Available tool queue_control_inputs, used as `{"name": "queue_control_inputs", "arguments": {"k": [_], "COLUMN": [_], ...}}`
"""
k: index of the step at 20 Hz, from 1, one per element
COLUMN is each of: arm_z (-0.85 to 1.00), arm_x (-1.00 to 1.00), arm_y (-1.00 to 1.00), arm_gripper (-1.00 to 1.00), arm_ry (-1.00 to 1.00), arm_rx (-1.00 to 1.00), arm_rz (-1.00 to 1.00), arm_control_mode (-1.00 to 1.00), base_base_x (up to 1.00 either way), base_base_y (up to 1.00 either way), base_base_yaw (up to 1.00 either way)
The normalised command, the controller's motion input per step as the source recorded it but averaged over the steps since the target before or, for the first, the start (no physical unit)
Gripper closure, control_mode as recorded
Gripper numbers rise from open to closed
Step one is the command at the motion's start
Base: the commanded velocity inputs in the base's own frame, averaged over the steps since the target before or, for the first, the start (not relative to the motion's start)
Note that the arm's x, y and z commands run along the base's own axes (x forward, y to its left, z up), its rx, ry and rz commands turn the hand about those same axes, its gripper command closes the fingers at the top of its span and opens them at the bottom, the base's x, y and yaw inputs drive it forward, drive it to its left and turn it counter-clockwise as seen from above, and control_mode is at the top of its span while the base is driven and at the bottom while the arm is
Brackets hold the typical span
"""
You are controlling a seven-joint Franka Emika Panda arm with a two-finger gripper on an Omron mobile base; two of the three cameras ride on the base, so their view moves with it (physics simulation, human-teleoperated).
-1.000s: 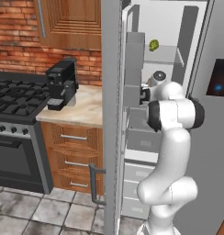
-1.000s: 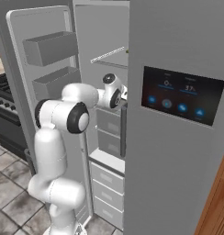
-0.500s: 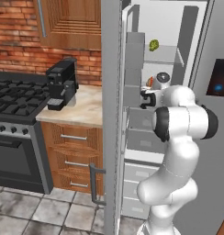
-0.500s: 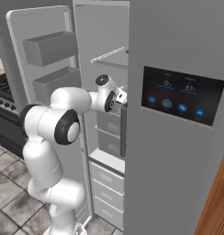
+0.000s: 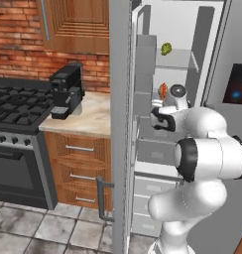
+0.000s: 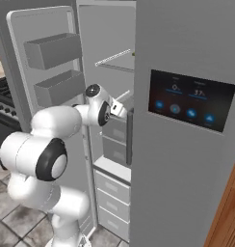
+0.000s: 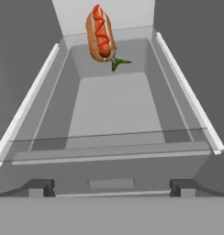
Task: Store the hot dog in the freezer for long-term storage. Close the freezer door after placing the cooked food.
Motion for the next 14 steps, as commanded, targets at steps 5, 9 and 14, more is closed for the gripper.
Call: {"name": "queue_control_inputs", "arguments": {"k": [5,9,14], "arm_z": [0.08,0.15,0.24], "arm_x": [-0.91,-1.0,-0.77], "arm_y": [0.25,0.0,0.01], "arm_gripper": [-1.0,-1.0,-1.0], "arm_ry": [0.01,0.0,0.13], "arm_rx": [0.0,0.0,0.0], "arm_rz": [0.01,0.05,0.06], "arm_control_mode": [-1.0,-1.0,-1.0], "base_base_x": [0.0,0.0,0.0], "base_base_y": [0.0,0.0,0.0], "base_base_yaw": [0.0,0.0,0.0]}}
